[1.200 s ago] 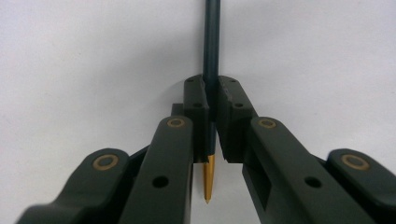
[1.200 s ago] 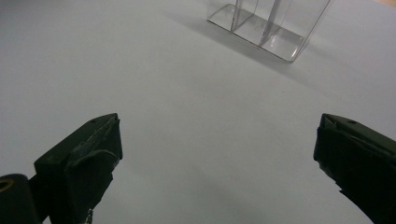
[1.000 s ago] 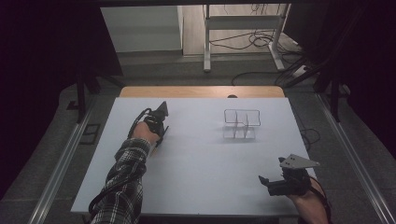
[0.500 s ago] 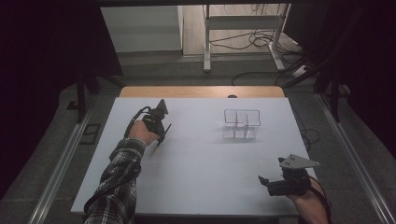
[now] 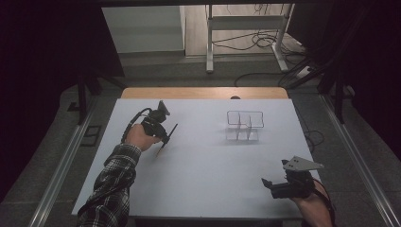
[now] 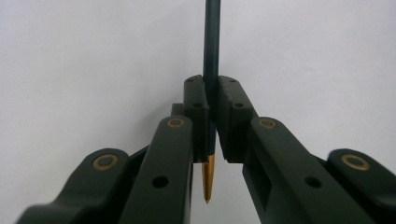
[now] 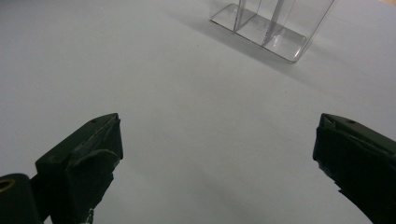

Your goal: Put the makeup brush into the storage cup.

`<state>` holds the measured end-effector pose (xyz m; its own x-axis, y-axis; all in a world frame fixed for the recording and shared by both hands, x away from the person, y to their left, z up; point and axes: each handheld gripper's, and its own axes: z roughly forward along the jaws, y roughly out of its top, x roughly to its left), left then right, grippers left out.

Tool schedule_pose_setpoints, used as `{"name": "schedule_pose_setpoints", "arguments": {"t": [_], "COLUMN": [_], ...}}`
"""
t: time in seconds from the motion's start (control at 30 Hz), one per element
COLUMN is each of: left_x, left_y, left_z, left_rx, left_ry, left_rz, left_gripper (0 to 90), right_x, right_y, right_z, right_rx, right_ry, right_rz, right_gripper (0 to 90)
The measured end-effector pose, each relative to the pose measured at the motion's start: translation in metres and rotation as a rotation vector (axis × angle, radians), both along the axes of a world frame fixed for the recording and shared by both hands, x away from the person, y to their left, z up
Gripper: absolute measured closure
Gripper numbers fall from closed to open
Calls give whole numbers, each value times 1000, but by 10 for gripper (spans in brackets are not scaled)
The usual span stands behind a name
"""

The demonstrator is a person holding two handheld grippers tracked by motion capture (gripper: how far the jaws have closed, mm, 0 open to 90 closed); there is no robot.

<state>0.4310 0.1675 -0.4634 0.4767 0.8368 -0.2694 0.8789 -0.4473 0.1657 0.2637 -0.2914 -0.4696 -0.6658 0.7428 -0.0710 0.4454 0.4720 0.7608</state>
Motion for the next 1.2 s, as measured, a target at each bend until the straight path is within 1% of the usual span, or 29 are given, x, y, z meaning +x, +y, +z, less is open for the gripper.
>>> {"name": "schedule_pose_setpoints", "arguments": {"t": [0.13, 0.23, 0.3, 0.5, 0.57, 0.87, 1.0, 1.13, 1.17, 1.2], "left_x": [-6, -10, -13, -25, -29, -50, -58, -65, -67, -68], "left_y": [1, 0, -1, -4, -5, -6, -9, -14, -16, -17], "left_z": [2, 4, 5, 7, 8, 9, 11, 13, 12, 12], "left_rx": [-38, -50, -66, -106, -113, -188, -201, -221, -229, -235], "left_ry": [-14, -23, -25, -33, -45, -92, -104, -112, -121, -125], "left_rz": [-26, -56, -66, -120, -134, -187, -210, -249, -257, -261], "left_gripper": [838, 838, 838, 838, 838, 838, 838, 838, 838, 837], "right_x": [0, 0, 0, -1, -1, -1, -1, -1, -1, 0], "right_y": [0, 0, 0, 1, 1, 0, 1, 1, 1, 0], "right_z": [0, 0, 0, 1, 1, 2, 2, 2, 3, 3], "right_rx": [1, 2, 5, 9, 11, 25, 30, 33, 35, 47], "right_ry": [0, 0, 4, 9, 10, 10, 5, 3, 4, 10], "right_rz": [-1, 1, 1, 5, 4, 0, 2, 5, 4, 3], "right_gripper": [16, 17, 18, 20, 20, 19, 18, 17, 17, 23]}}
